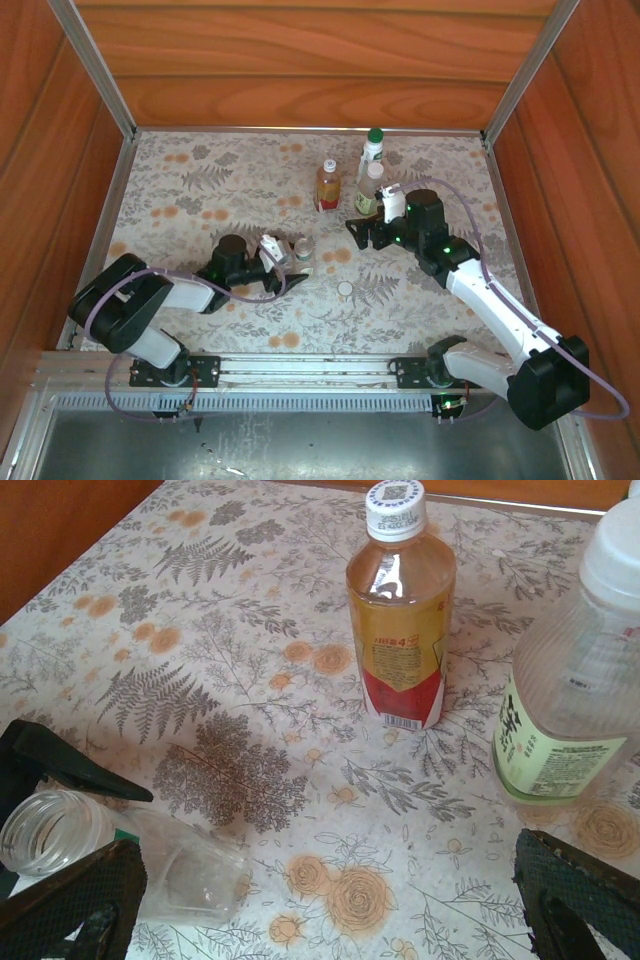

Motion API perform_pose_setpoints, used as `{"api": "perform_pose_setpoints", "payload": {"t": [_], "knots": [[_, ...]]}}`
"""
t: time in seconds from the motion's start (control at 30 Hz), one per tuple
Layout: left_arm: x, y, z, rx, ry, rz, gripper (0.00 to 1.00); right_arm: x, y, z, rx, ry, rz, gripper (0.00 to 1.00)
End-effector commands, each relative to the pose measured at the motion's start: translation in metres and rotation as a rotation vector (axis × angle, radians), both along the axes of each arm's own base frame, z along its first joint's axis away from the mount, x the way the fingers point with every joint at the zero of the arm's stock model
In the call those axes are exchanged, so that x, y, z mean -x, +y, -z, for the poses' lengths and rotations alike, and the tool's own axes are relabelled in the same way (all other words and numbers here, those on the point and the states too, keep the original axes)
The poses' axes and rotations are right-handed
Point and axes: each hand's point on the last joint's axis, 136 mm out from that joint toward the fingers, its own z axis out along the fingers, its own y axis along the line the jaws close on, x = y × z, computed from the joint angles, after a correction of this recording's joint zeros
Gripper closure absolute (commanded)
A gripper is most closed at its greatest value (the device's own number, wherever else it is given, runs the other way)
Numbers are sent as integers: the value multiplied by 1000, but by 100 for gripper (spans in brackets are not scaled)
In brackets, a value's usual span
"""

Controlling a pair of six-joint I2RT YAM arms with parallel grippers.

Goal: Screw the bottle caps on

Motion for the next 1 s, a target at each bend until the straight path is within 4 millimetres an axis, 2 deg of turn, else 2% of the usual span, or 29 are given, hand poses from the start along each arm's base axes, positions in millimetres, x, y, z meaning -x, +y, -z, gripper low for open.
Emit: {"api": "perform_pose_setpoints", "payload": {"t": [0.0, 0.2, 0.47, 0.67, 0.8, 0.87, 0.97], "knots": [[-5, -5, -19, 87, -69, 10, 12, 3, 7, -1, -32, 9, -32, 0], [-11, -6, -13, 130, -62, 9, 14, 5, 6, 0, -27, 16, -35, 0], [-12, -11, -6, 169, -38, 34, 26, 7, 4, 2, -16, 20, -33, 0], [-10, -13, -3, 165, -32, 50, 29, 7, -1, 7, 6, 38, -2, 0], [-9, -14, -1, 164, -28, 58, 32, 9, -7, 21, 15, 119, 55, 0], [-9, -14, 1, 160, -26, 62, 37, 16, -8, 36, 26, 180, 71, 1], [-9, -15, 4, 155, -19, 70, 38, 29, -7, 54, 62, 218, 79, 2]]}}
